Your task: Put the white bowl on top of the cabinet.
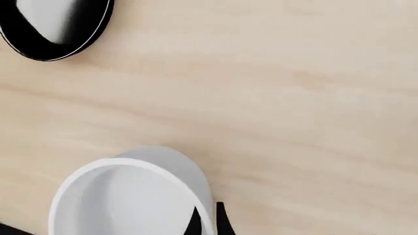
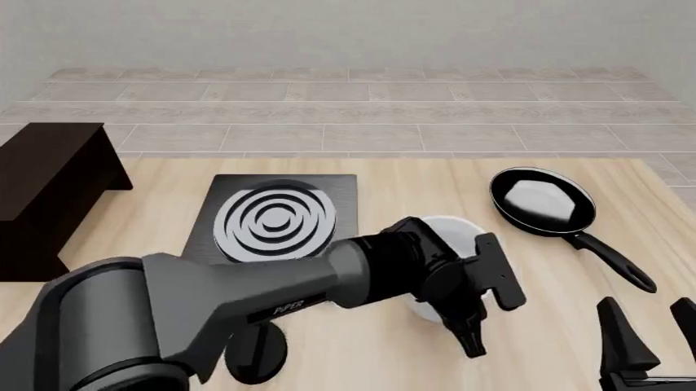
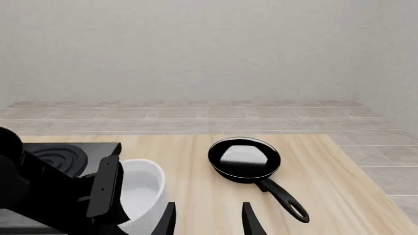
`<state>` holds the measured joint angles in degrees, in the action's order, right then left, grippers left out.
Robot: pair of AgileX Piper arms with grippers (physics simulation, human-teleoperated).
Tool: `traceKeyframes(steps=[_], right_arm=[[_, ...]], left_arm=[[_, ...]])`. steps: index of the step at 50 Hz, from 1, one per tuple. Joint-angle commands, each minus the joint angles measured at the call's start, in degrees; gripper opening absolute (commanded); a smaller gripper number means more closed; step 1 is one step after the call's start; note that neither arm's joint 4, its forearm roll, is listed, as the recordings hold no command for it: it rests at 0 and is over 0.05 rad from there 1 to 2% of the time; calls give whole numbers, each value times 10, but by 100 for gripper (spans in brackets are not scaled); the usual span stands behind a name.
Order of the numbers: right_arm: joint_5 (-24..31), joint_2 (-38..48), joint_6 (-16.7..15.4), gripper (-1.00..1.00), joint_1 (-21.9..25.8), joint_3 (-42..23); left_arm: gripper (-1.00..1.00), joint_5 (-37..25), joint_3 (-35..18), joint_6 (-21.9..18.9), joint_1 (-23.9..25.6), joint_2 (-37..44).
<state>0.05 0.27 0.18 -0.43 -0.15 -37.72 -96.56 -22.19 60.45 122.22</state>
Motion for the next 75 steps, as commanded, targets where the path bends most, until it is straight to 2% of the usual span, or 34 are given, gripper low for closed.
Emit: traceKeyframes(steps=[1, 30, 35, 42, 49, 55, 65, 70, 75], right_arm=[[0, 0, 0, 100, 0, 0], [1, -1, 0, 100, 0, 0], [0, 0, 0, 100, 0, 0], [1, 0, 0, 100, 0, 0], [1, 0, 0, 100, 0, 0], [1, 0, 0, 100, 1, 0], [1, 0, 0, 100, 0, 0], [1, 0, 0, 100, 0, 0], [1, 0, 0, 100, 1, 0]], left_arm=[[-100, -20, -25, 4, -9, -34], [-100, -21, 11, 4, -67, -125], [-100, -13, 27, 1, -101, -137], [-100, -4, 45, 8, -123, -160], [-100, 9, 71, -9, -167, -177], [-100, 8, 75, -3, -192, -193], [-100, 28, 118, -13, -240, -217], [-100, 26, 109, -19, -284, -223], [-100, 29, 121, -20, -296, -234]])
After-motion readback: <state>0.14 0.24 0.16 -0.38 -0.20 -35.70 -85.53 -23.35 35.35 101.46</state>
